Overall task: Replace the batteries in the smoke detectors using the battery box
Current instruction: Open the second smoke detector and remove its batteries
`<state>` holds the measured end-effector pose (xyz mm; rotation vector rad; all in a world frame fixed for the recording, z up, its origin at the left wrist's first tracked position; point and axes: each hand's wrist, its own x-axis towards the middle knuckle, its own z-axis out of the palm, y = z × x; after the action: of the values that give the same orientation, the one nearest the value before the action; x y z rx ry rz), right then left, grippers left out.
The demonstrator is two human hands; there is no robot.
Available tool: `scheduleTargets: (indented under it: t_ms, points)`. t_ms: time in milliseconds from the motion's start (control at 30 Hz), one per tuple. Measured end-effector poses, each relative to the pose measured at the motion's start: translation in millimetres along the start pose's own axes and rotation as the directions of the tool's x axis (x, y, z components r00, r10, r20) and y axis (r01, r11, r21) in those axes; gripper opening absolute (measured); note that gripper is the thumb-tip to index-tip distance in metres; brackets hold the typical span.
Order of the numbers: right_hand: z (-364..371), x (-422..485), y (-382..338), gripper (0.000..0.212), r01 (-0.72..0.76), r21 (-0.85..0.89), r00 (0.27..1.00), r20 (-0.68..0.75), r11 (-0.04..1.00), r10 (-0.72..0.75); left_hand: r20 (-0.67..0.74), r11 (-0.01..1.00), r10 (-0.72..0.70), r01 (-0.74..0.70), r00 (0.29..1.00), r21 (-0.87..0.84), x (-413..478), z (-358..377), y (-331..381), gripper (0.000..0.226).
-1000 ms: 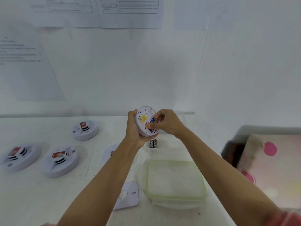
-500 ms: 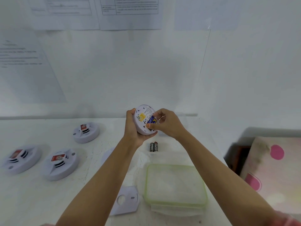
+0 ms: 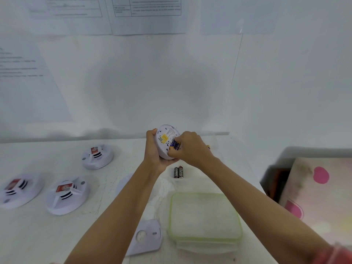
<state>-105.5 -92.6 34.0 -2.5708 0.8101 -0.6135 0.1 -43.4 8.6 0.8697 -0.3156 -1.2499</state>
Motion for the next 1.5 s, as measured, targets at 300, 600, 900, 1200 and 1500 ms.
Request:
scheduleTargets:
  t_ms: [300, 600, 900, 1200, 1500]
  points:
    - [-3, -2, 12, 0.027, 0.198, 0.018, 0.978, -0.074, 0.980, -0.196, 0.023, 0.997, -0.016, 0.018, 1.000, -0.072, 3, 3, 16, 0.051]
    - [-15, 0, 34, 0.027, 0.257, 0.013, 0.963, 0.081, 0.966, -0.257, -0.020, 0.995, -0.031, 0.029, 0.999, -0.100, 7, 3, 12, 0.047]
    - [-16, 0, 37, 0.013, -0.437, 0.164, 0.826, 0.463, 0.884, 0.323, -0.102, 0.999, 0.027, -0.031, 0.994, -0.044, 12, -9, 17, 0.047]
    - [23, -2, 34, 0.015, -0.261, -0.183, 0.782, 0.536, 0.948, 0.319, -0.075, 0.999, 0.010, -0.014, 0.997, -0.050, 8, -10, 17, 0.046]
    - [-20, 11, 15, 0.028, -0.224, 0.142, 0.974, 0.020, 0.964, 0.224, -0.002, 0.997, 0.007, -0.007, 1.000, -0.078, 8, -6, 13, 0.051]
